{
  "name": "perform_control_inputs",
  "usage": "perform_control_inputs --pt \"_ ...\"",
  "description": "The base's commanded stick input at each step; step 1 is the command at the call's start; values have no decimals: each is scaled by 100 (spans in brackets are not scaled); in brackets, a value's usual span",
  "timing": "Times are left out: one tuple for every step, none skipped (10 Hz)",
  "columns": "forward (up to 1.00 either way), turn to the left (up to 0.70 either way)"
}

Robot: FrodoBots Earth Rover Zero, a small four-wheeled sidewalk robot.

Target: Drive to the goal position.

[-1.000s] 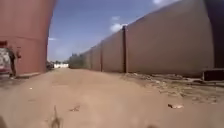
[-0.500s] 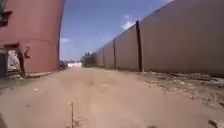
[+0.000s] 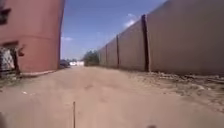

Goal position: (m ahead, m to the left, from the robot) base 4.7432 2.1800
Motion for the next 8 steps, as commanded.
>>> perform_control_inputs --pt "100 0" --pt "100 0" --pt "100 0" --pt "100 0" --pt "100 0" --pt "100 0" --pt "100 0" --pt "100 0"
